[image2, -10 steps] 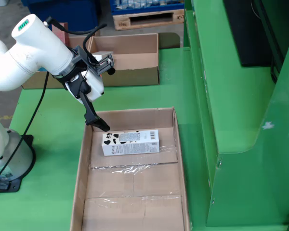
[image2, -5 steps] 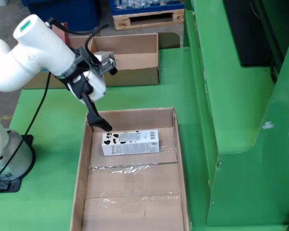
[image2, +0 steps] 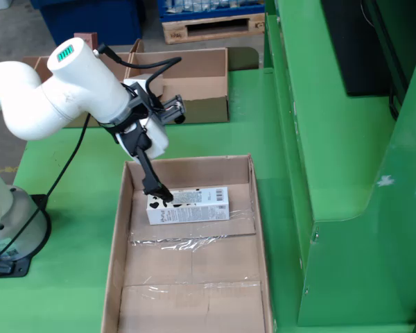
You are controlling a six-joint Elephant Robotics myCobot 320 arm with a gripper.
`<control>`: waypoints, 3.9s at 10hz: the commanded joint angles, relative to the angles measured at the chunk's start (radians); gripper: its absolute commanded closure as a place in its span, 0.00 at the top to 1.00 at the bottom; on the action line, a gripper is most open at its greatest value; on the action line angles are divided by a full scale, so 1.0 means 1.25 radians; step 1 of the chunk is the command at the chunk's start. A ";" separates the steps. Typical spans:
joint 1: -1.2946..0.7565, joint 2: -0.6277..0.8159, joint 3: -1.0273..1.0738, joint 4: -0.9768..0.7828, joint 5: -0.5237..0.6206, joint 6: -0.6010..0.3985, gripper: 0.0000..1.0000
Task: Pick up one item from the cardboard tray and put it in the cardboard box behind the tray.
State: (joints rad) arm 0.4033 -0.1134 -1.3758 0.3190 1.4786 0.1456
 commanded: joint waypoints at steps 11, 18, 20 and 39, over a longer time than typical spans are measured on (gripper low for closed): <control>-0.037 -0.108 -0.062 0.201 0.025 -0.039 1.00; -0.062 -0.213 -0.058 0.297 0.035 -0.060 1.00; -0.070 -0.243 -0.058 0.320 0.042 -0.064 1.00; -0.137 -0.467 -0.050 0.530 0.088 -0.125 1.00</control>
State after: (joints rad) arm 0.2637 -0.6472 -1.5094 0.9571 1.5769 0.0061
